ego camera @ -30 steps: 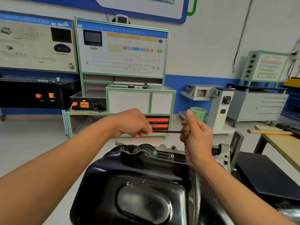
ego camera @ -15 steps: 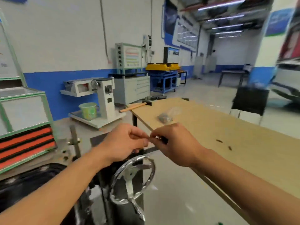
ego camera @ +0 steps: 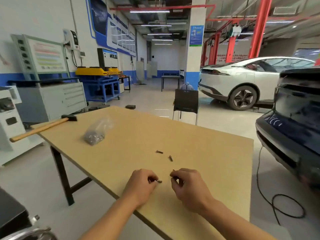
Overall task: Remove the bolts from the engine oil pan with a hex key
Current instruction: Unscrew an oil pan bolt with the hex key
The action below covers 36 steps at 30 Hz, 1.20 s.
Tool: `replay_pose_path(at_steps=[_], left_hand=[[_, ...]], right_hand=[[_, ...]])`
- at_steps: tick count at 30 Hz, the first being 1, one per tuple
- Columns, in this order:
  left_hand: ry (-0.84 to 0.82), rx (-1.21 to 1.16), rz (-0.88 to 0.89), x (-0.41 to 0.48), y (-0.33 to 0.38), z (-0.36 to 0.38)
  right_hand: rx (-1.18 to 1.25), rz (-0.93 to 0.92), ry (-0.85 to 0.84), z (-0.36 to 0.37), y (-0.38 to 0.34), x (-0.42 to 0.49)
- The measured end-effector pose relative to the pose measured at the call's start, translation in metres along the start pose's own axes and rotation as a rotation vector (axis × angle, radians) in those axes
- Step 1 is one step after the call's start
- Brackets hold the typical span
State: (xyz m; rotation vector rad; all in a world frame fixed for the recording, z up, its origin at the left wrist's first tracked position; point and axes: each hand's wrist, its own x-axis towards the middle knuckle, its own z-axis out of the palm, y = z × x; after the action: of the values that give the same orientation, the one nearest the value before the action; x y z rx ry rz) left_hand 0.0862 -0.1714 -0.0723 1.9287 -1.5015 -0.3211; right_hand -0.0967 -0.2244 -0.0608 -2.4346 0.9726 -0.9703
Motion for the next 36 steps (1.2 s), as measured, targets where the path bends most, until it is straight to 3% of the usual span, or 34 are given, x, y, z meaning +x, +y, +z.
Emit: replay_pose_path(at_steps=[5, 12, 16, 20, 23, 26, 30, 34, 36], left_hand=[[0.025, -0.021, 0.037, 0.063, -0.007, 0.019], [-0.001, -0.035, 0.049, 0.105, -0.006, 0.027], [-0.04, -0.07, 0.015, 0.077, -0.006, 0.006], [-0.205, 0.111, 0.003, 0.016, -0.004, -0.058], [-0.247, 0.281, 0.029, -0.043, 0.01, -0.13], [-0.147, 0.342, 0.08, -0.113, 0.037, -0.201], [0.156, 0.296, 0.125, -0.213, 0.058, -0.28], [0.612, 0.347, 0.01, -0.325, 0.042, -0.346], [0.651, 0.352, -0.103, -0.378, 0.03, -0.376]], right_hand=[[0.28, 0.271, 0.236, 0.02, 0.022, 0.01], [0.34, 0.276, 0.238, 0.023, 0.032, 0.012], [0.432, 0.363, 0.253, 0.018, 0.031, 0.015], [0.522, 0.447, 0.306, 0.004, 0.01, 0.006], [0.596, 0.358, 0.337, -0.004, -0.042, 0.0], [0.715, 0.119, 0.262, -0.014, -0.143, 0.0], [0.837, -0.262, 0.06, -0.015, -0.301, -0.008], [1.072, -0.387, -0.084, 0.008, -0.419, -0.039], [1.109, -0.471, -0.184, 0.026, -0.462, -0.066]])
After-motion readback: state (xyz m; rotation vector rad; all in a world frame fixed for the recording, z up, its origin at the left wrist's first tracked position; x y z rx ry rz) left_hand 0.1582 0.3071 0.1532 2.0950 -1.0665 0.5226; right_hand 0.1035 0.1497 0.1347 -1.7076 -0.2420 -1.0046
